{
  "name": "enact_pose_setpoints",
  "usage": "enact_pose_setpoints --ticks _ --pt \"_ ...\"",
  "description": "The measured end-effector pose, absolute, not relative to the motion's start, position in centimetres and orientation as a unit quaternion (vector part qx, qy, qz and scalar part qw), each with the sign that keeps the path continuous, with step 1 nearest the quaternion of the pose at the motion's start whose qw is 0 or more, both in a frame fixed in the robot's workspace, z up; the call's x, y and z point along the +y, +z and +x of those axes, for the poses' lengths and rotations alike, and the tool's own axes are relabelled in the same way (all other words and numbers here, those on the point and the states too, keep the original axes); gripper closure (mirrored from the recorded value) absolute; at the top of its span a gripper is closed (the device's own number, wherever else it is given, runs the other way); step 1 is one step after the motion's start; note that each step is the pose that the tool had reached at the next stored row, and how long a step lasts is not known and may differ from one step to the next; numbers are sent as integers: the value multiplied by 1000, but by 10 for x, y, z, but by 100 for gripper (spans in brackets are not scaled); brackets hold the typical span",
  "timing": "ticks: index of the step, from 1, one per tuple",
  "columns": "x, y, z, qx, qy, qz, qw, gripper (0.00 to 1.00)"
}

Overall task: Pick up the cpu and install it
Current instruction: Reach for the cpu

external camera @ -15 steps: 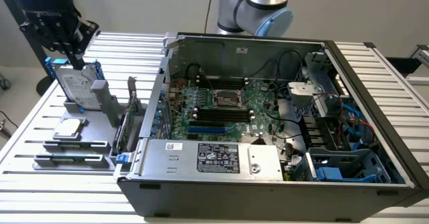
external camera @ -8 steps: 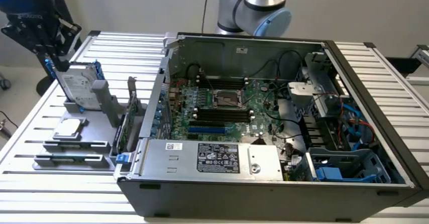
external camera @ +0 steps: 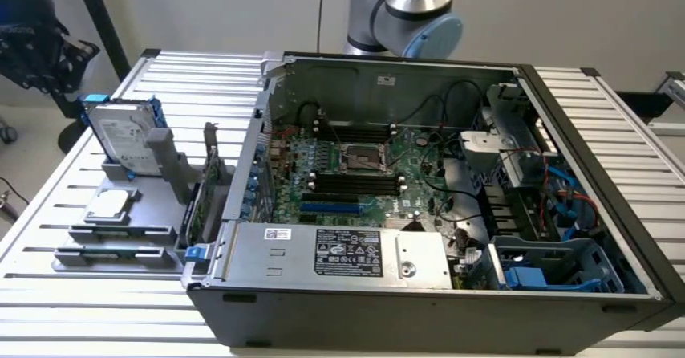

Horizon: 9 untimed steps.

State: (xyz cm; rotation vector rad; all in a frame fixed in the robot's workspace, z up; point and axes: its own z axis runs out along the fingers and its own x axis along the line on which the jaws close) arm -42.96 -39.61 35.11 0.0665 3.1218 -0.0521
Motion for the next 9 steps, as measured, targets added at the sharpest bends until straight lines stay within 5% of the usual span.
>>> enact_pose_setpoints --ticks 9 --pt "-393 350 -435 1000 -17 21 9 89"
